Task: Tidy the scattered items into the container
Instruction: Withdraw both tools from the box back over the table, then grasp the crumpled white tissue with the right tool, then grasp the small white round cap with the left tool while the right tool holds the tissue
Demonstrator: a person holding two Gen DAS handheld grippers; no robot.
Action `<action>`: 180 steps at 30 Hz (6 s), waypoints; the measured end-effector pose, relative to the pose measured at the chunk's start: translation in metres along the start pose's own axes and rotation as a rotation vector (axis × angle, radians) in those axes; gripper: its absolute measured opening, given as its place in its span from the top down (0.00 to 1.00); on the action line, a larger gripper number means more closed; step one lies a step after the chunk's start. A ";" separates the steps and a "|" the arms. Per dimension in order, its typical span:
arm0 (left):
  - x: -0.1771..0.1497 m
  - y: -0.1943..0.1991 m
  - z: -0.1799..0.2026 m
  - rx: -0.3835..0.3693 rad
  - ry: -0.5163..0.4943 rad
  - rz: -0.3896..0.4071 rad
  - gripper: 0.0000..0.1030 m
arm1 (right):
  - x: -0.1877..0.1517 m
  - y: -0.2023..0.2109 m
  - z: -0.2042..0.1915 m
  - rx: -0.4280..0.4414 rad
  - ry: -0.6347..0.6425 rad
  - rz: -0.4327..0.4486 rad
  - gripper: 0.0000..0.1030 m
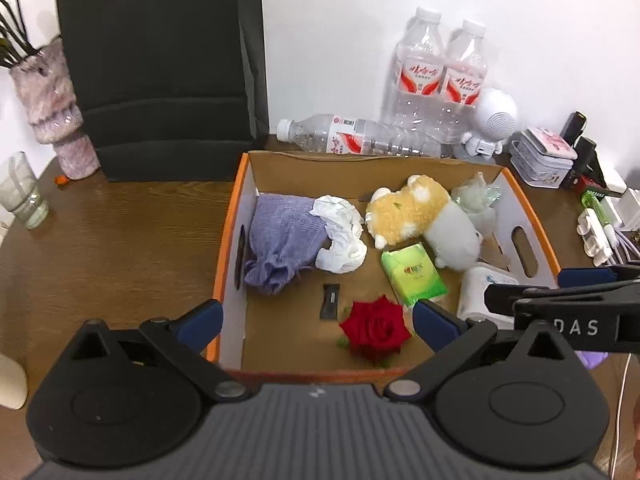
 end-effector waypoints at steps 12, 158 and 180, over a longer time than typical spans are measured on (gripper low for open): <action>-0.013 0.068 -0.003 0.035 0.000 0.081 0.00 | -0.028 0.061 -0.018 0.022 0.029 0.059 0.21; -0.137 -0.004 0.158 -0.172 -0.255 0.340 0.25 | -0.272 0.147 0.062 0.083 -0.078 0.591 0.67; -0.128 -0.010 0.159 -0.165 -0.246 0.366 0.61 | -0.207 0.080 0.085 0.128 -0.123 0.473 0.67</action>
Point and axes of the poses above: each gripper's, at about its wrist camera, not at the fingertips, and y roughly against the way its jaws point, z to its right, x to its top, the point moved 9 cm from there along -y, roughly the way its jaws point, and after that the axes turned 3 degrees about x, right-handed, at the moved point
